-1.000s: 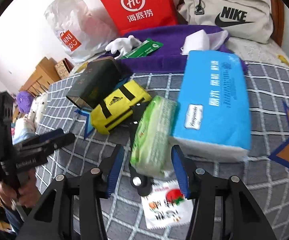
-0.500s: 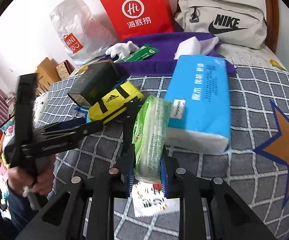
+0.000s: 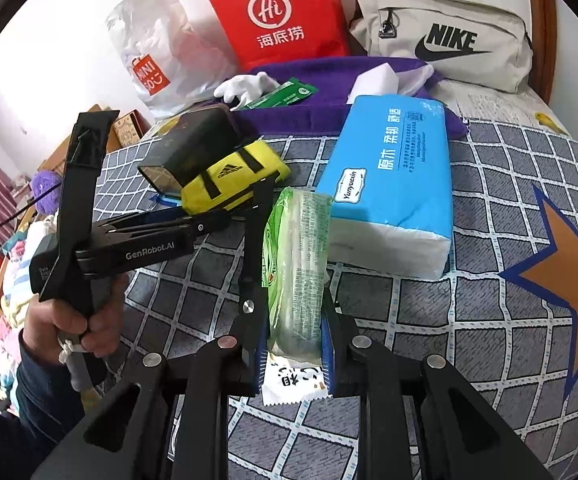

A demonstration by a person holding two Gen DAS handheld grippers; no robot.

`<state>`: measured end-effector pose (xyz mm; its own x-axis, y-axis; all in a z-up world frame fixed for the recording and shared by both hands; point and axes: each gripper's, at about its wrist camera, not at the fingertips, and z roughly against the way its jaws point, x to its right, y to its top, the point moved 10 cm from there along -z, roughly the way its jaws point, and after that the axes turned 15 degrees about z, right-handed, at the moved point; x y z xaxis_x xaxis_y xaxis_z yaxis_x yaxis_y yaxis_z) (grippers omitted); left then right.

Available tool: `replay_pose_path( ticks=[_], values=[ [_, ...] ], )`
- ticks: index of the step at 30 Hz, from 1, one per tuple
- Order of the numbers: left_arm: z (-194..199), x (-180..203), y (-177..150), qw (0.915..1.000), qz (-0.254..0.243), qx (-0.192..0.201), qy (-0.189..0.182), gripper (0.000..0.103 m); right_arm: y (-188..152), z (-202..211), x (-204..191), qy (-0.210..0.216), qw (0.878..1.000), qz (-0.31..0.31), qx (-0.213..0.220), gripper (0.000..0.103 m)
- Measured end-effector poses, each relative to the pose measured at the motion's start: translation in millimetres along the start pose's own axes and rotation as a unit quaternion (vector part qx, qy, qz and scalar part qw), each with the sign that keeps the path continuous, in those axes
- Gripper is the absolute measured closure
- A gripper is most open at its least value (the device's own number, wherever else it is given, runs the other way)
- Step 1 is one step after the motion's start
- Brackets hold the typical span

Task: Organize soft objects
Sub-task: 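Lift the green wipes pack with the right tool while the left tool reaches toward the yellow pouch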

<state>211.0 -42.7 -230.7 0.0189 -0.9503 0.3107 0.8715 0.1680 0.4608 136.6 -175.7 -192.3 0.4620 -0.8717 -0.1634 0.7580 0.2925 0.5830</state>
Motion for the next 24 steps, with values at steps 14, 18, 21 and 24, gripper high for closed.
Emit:
replay_pose_path(
  ticks=[14,18,21,24],
  values=[
    [36.5,-14.2,-28.4,0.9996,-0.002,0.000,-0.027,0.084,-6.3,3.2,-7.7,-0.001,1.000,0.000,-0.001,0.081],
    [45.6,-31.0,-39.1,0.9995,0.013,-0.010,-0.028,0.084,-12.2,1.8,-4.2,-0.005,1.000,-0.006,-0.011,0.081],
    [47.9,-42.0,-41.8,0.9992,0.028,-0.013,-0.026,0.080,-14.9,-0.1,-3.6,-0.004,1.000,-0.005,-0.015,0.081],
    [50.5,-48.5,-40.6,0.9997,0.022,-0.004,-0.014,0.067,-16.2,-3.0,-3.0,-0.003,1.000,-0.006,-0.019,0.081]
  ],
)
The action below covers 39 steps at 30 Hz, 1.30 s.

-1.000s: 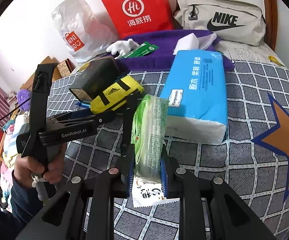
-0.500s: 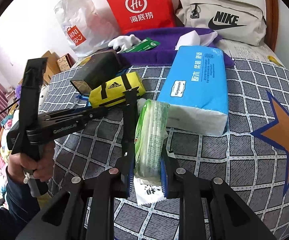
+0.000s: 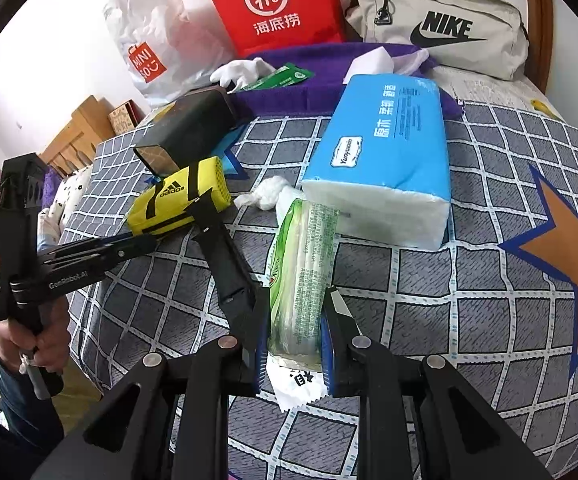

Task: Organize soft objects
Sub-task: 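Lift the green wipes pack with the right tool while the left tool reaches toward the yellow pouch, then grasp the yellow adidas pouch with the left tool while the right tool holds the wipes pack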

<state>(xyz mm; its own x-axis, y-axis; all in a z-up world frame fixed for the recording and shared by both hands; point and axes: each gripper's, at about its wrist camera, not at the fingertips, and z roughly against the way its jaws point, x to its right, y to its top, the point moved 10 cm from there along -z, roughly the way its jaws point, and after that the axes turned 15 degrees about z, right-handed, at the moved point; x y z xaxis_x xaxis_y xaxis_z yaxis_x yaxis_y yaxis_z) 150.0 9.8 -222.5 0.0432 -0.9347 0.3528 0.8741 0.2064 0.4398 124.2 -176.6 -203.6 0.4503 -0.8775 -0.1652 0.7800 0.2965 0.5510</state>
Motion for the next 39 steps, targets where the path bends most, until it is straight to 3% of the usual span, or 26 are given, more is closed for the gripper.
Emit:
replay_pose_path(
  ticks=[4,7,13,19,25,29,33,39],
  values=[
    [5.4,1.1,11.8,0.9995,-0.016,0.026,0.012,0.043,0.5,-1.3,-2.1,0.002,1.000,0.004,-0.001,0.081],
    [5.5,7.4,23.4,0.9985,-0.040,0.038,0.011,0.037,0.7,-2.8,-3.4,0.005,1.000,0.005,-0.002,0.081],
    [-10.9,22.9,36.7,0.9938,-0.103,0.036,0.018,0.035,0.5,-4.9,-6.3,0.006,1.000,0.010,-0.006,0.081],
    [-20.7,28.9,31.2,0.9924,-0.121,0.010,0.024,0.034,1.3,-7.2,-6.9,0.007,1.000,0.012,-0.011,0.081],
    [-10.4,43.3,-2.8,0.9917,-0.122,-0.029,-0.026,0.034,1.8,-8.4,-5.4,0.010,1.000,0.013,-0.011,0.081],
    [2.2,37.5,4.8,0.9907,-0.135,0.012,0.010,0.033,0.9,-8.3,-2.7,0.010,1.000,0.011,-0.012,0.081],
    [7.7,42.6,23.6,0.9878,-0.150,0.039,-0.013,0.024,-0.1,-7.7,-2.7,0.010,1.000,0.011,-0.013,0.080],
    [-13.8,44.5,44.2,0.9856,-0.164,0.040,-0.005,0.024,-1.0,-6.4,-6.3,0.012,1.000,0.014,-0.013,0.080]
  ],
)
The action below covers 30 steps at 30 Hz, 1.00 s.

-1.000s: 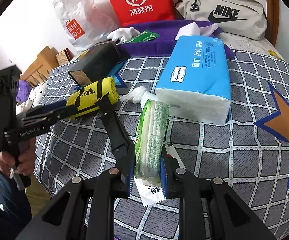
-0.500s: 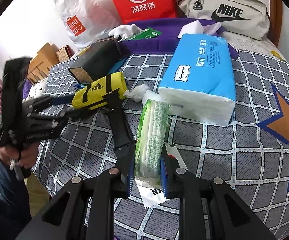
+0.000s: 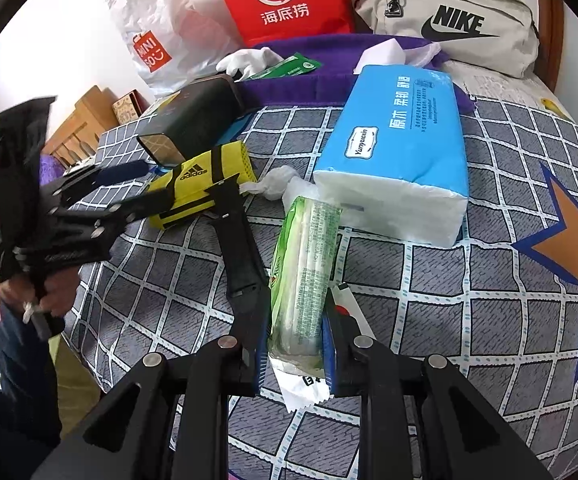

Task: Organize soft objects
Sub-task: 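Grasp the yellow adidas pouch with the left tool while the right tool holds the wipes pack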

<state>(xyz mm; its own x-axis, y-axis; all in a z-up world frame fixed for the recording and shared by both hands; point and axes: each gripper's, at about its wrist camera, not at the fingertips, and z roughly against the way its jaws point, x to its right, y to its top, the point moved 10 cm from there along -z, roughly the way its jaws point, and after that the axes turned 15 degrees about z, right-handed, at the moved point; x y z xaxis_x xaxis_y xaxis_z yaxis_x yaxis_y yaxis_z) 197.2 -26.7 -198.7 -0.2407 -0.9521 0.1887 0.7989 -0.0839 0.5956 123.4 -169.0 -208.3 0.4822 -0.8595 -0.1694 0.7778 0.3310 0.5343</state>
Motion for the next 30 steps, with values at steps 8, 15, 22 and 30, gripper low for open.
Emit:
replay_pose_path(
  ticks=[8,15,22,30],
  values=[
    [-9.3,12.2,-24.0,0.9987,-0.028,-0.039,-0.016,0.024,-1.5,-0.2,0.7,0.005,1.000,-0.001,-0.001,0.080],
    [0.1,18.9,-20.9,0.9980,-0.056,-0.027,0.004,0.024,-2.5,-0.4,2.4,0.007,1.000,-0.007,0.000,0.080],
    [-27.4,24.5,-18.8,0.9958,-0.069,-0.048,0.036,0.024,-1.0,-5.4,3.2,0.003,1.000,-0.009,-0.009,0.079],
    [-27.6,23.5,-20.2,0.9963,-0.052,-0.047,0.050,0.038,9.3,-6.1,1.5,-0.003,1.000,-0.009,0.008,0.082]
  ],
)
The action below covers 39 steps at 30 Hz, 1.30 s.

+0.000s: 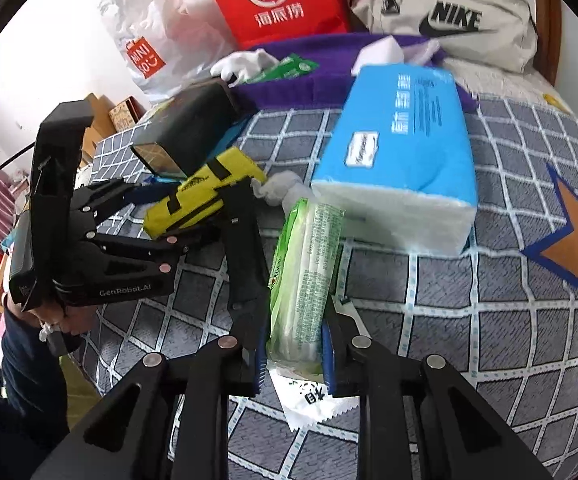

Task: Organize soft objects
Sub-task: 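Grasp the yellow adidas pouch with the left tool while the right tool holds the wipes pack, then carry the yellow pouch and wipes pack onto the purple towel with both tools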

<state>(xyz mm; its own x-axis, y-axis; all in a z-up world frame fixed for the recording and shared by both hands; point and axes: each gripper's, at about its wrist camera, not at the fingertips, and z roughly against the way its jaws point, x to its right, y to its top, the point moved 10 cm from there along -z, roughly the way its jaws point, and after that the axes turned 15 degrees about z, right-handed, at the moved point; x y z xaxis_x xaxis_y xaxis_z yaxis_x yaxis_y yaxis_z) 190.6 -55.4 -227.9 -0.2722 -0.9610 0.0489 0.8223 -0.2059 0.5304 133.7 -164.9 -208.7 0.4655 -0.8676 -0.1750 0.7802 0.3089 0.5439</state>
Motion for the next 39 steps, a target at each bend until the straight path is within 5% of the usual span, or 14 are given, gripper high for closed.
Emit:
replay_pose_path(
  ticks=[11,17,39],
  values=[
    [50.0,-33.1,-5.9,0.9973,0.046,0.045,0.035,0.038,11.8,29.6,-2.5,-0.012,0.999,0.011,0.033,0.082],
    [77.9,-45.0,-8.8,0.9946,0.082,0.063,0.011,0.038,17.1,40.3,-2.0,-0.016,0.999,0.015,0.044,0.082],
    [87.3,-78.3,50.3,0.9828,0.166,0.080,0.007,0.038,96.3,59.7,31.0,-0.045,0.995,0.030,0.078,0.082]
  ],
)
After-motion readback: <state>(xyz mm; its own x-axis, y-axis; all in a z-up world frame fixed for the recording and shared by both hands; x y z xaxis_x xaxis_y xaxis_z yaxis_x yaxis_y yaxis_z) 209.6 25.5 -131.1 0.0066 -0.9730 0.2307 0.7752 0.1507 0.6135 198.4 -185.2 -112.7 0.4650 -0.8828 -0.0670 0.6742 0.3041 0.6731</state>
